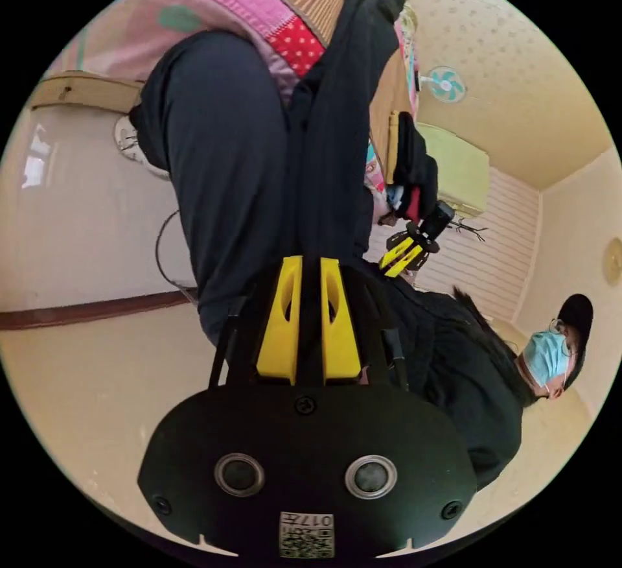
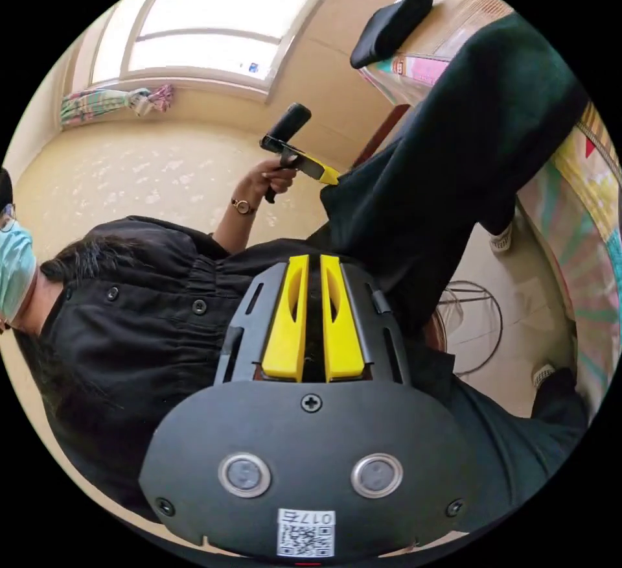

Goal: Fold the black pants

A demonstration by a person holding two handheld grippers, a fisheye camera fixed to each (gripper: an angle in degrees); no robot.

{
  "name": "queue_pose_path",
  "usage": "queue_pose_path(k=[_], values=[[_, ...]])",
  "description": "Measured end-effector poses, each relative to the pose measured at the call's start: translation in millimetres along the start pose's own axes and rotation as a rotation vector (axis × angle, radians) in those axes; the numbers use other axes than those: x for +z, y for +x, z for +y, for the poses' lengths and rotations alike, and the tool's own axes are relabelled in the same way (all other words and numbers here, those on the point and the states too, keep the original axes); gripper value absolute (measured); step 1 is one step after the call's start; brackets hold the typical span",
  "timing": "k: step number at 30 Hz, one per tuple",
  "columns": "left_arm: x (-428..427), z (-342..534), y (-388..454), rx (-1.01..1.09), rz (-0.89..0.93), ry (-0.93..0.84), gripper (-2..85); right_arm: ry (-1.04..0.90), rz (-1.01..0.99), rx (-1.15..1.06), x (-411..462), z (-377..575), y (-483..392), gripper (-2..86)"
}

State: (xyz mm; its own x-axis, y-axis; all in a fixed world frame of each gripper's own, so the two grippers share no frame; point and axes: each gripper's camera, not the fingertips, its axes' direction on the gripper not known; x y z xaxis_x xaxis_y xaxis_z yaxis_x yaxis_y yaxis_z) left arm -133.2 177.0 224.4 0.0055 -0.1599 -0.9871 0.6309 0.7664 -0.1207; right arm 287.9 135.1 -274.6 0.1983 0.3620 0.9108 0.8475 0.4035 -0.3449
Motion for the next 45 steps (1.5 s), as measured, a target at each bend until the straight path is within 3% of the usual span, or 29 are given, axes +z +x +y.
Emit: queue_pose_path(k=[4, 11, 14, 18, 22, 25, 27, 29, 34, 37, 45], values=[[-6.2, 4.4, 7.8, 0.079, 0.099, 0.068, 5.8, 0.114, -0.083, 0.094, -20.5, -3.5, 33.6, 3.8], [13.8, -22.0, 47.5, 0.253, -0.035, 0.149, 12.1, 0.283, 0.160, 0.272, -31.2, -37.7, 76.4, 12.3], [43.5, -32.8, 62.4, 0.299, -0.101, 0.081, 10.0, 0.374, 0.104, 0.290, -8.4, -56.3, 95.4, 12.9], [78.9, -35.9, 70.9, 0.313, -0.311, -0.066, 0.2, 0.411, 0.079, 0.310, 30.4, -80.8, 109.4, 10.7], [78.9, -12.7, 67.0, 0.524, 0.082, -0.107, -0.6, 0.524, 0.079, 0.214, 38.3, -68.6, 81.7, 3.5], [69.3, -9.7, 28.4, 0.307, -0.019, 0.000, 0.2, 0.552, 0.194, 0.153, 49.5, -50.0, 64.2, 2.4], [61.8, -7.4, 21.7, 0.290, -0.002, 0.102, 4.1, 0.415, 0.265, 0.276, 71.1, -50.3, 86.0, 1.7], [57.4, -8.1, 26.9, 0.317, 0.053, 0.189, 9.4, 0.406, 0.238, 0.297, 77.9, -46.1, 90.6, 1.7], [71.3, -15.2, 64.4, 0.342, -0.327, 0.241, 11.2, 0.455, 0.323, 0.190, 61.5, -59.7, 51.0, 4.4], [61.8, -12.0, 68.0, 0.337, -0.240, 0.351, 14.0, 0.490, 0.435, 0.131, 27.9, -103.0, 33.1, 8.0], [75.6, -20.3, 53.9, 0.257, -0.178, 0.348, 12.2, 0.612, 0.716, 0.265, -91.4, -321.3, 63.7, 14.5]])
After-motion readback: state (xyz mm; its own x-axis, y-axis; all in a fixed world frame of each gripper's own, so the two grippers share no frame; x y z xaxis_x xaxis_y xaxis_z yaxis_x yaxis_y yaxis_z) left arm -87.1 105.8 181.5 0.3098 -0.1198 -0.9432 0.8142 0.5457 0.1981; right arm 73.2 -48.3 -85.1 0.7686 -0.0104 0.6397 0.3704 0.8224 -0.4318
